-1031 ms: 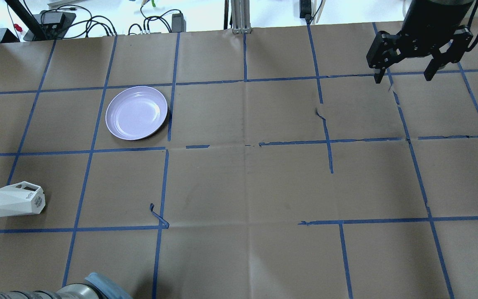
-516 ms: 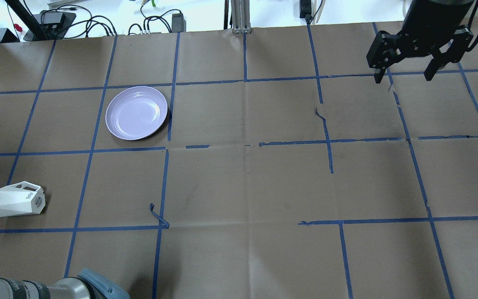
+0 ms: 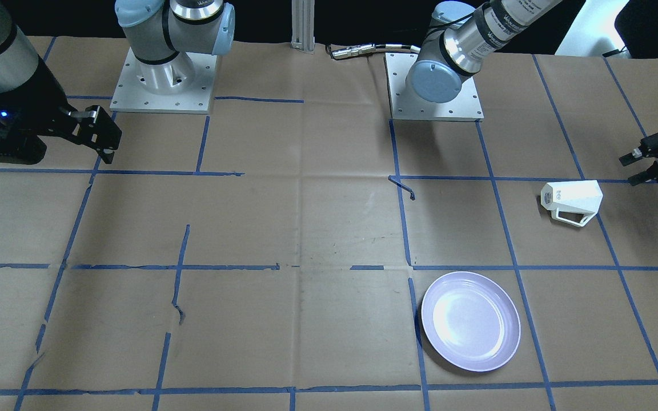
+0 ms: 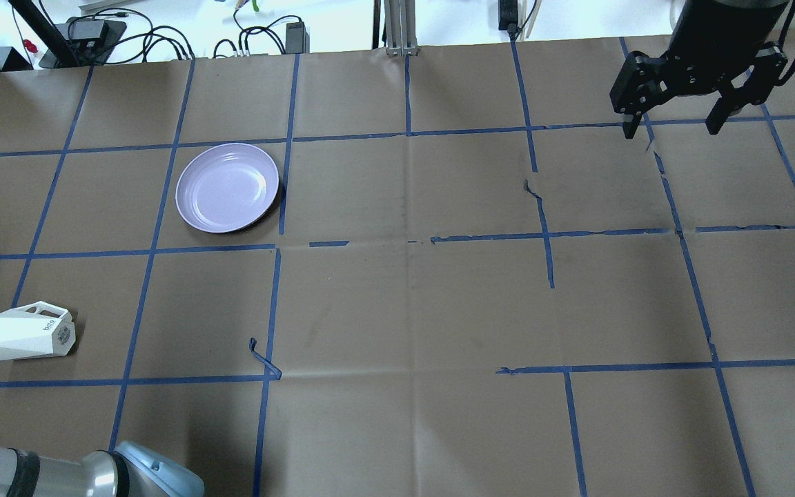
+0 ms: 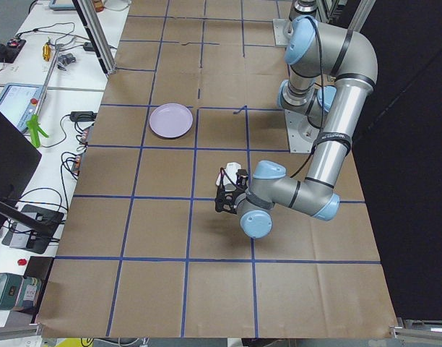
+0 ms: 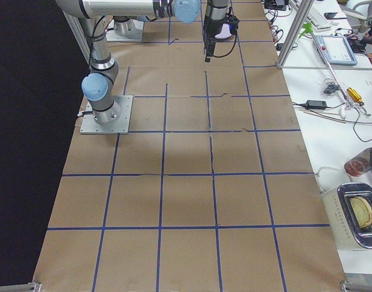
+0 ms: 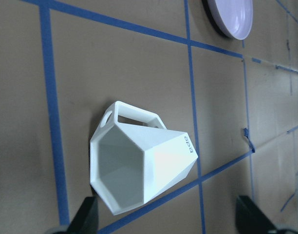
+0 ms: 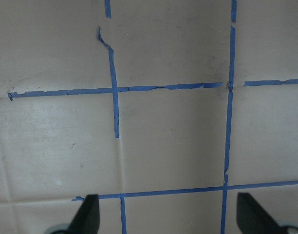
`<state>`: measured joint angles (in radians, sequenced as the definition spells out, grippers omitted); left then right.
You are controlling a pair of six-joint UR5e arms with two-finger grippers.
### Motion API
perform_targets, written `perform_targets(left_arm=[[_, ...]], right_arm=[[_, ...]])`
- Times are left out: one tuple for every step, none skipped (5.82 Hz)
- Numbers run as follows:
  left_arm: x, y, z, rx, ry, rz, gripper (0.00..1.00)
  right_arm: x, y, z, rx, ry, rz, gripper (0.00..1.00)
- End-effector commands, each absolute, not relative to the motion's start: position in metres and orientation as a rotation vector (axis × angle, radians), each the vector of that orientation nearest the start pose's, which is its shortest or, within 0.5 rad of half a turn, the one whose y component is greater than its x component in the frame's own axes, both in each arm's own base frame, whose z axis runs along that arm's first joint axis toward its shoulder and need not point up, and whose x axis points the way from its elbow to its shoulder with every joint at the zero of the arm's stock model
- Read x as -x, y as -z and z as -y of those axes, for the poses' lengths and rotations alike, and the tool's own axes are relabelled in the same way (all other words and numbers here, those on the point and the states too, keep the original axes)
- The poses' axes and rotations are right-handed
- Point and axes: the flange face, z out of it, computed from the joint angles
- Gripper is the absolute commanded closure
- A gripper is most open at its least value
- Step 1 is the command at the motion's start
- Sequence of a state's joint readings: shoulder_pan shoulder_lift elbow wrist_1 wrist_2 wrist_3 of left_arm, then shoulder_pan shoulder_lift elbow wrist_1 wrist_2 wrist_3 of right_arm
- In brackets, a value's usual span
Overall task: Flip cup and place on plate
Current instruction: 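Move the left gripper down toward the white faceted cup lying on its side, then close the left gripper on the white cup's body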
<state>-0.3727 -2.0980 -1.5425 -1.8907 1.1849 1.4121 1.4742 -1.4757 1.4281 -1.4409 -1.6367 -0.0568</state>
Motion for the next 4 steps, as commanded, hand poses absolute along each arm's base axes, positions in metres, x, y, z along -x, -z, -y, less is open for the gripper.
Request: perform_targets(left_arm=[[-0.453,-0.151,0.361,0.071,-0.190,2.085,0.01],[-0.451,-0.135,0.361,0.067,-0.187,2.027,0.01],[-0.447,-0.124,0.361,0.026,-0.180,1.939,0.01],[-0.441,-0.119,0.362,-0.026,-0.169,1.847,0.01]], right_arm=[[-0.076,-0.497,0.533,-0.059,-0.140,-3.197,0.00],[-0.076,-0.497,0.533,-0.059,-0.140,-3.197,0.00],[-0.076,-0.497,0.533,-0.059,-0.140,-3.197,0.00],[-0.076,-0.497,0.533,-0.059,-0.140,-3.197,0.00]])
